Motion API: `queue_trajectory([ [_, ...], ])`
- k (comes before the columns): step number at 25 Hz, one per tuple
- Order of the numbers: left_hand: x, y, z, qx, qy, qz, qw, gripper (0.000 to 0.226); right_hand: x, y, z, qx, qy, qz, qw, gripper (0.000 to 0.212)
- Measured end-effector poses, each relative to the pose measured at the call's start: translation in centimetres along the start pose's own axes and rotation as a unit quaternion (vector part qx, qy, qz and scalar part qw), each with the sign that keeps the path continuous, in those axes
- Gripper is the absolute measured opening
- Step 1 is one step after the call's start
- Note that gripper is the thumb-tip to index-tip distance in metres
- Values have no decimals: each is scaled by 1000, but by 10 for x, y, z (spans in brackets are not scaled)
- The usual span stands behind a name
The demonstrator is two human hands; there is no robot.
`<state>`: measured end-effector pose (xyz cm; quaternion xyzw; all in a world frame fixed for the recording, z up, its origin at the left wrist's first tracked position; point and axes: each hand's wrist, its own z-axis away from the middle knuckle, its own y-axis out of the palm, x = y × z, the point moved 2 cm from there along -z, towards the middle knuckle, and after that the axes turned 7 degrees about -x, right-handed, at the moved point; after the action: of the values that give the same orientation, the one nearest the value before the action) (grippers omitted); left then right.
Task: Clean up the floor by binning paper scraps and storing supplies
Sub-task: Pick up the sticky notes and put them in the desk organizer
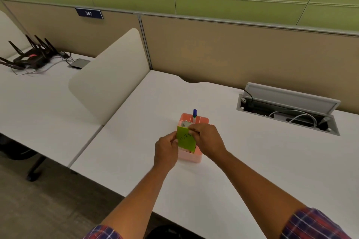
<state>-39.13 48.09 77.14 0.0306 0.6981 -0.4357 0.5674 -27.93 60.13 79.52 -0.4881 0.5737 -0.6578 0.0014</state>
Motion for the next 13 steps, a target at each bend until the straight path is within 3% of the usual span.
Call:
queue_trajectory([
  [8,28,13,-28,46,-45,-60,996,38,-22,58,-18,102,28,45,993,28],
  [13,43,26,-25,70,-71,-127,987,46,-35,84,-16,166,134,25,977,48],
])
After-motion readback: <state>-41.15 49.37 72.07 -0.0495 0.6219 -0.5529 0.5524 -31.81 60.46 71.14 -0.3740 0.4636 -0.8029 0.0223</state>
